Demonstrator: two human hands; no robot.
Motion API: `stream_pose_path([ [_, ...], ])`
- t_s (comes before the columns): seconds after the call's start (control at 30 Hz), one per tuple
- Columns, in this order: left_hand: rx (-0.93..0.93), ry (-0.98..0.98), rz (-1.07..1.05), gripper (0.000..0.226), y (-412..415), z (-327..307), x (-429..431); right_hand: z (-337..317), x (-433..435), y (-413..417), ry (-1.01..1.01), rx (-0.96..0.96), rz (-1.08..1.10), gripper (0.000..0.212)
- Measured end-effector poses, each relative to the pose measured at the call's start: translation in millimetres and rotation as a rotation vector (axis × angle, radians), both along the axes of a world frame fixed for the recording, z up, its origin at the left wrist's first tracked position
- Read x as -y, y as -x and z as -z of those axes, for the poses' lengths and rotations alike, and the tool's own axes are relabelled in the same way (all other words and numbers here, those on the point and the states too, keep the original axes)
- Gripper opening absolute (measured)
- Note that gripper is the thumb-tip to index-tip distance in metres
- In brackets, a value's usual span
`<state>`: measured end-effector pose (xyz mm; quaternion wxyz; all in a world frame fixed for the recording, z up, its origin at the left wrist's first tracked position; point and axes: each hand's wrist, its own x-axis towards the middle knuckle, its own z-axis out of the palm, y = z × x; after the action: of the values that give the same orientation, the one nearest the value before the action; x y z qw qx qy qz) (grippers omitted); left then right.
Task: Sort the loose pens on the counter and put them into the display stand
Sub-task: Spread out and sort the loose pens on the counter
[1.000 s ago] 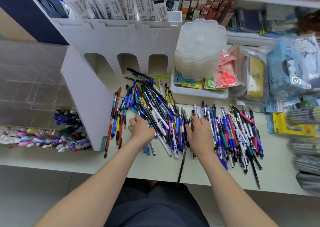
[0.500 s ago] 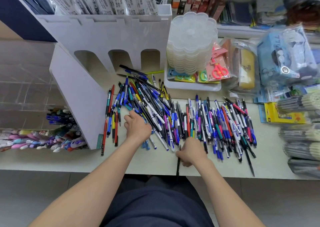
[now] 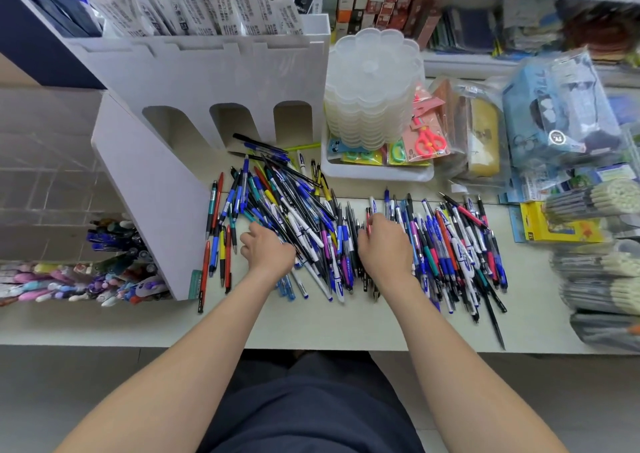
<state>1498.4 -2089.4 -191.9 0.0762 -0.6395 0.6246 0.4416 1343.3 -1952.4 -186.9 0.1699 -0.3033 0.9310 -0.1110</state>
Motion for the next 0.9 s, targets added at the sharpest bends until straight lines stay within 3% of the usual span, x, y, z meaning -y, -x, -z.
stream_pose_path([
  [0.1,-0.07,-0.033,-0.083,0.089,-3.6,2.6,5.8,10.1,8.1,-22.2,0.071,0.011,-0.126,0.05],
  [0.2,-0.124,-0.089,-0.075,0.084,-2.4,4.3,4.6,20.4,19.3,-40.4,-0.059,0.029,-0.267,0.074],
  [0.27,-0.129,-0.109,-0.014,0.076,-2.2,3.9,2.6,25.1,23.5,-46.8,-0.114,0.044,-0.279,0.072],
  [0.37,-0.085,-0.111,0.103,0.071,-6.0,2.6,1.3,21.0,28.0,-54.4,-0.112,-0.058,-0.232,0.053],
  [0.47,0.025,0.046,0.14,0.067,-10.2,0.2,12.2,12.8,43.5,-53.1,0.015,-0.187,-0.187,0.036],
  [0.57,0.092,0.213,0.16,0.061,-14.1,1.8,33.6,11.0,73.4,-45.5,0.129,-0.174,-0.281,0.037],
  [0.67,0.211,0.256,0.155,0.077,-17.5,3.7,53.9,13.2,114.0,-38.8,0.167,-0.131,-0.38,0.047],
  [0.77,0.297,0.178,0.106,0.095,-14.4,7.9,60.3,21.4,156.4,-28.9,0.106,-0.199,-0.472,0.058],
  [0.9,0.334,0.151,0.096,0.106,-9.6,16.6,58.0,25.3,200.5,-13.6,-0.128,-0.318,-0.651,0.045],
])
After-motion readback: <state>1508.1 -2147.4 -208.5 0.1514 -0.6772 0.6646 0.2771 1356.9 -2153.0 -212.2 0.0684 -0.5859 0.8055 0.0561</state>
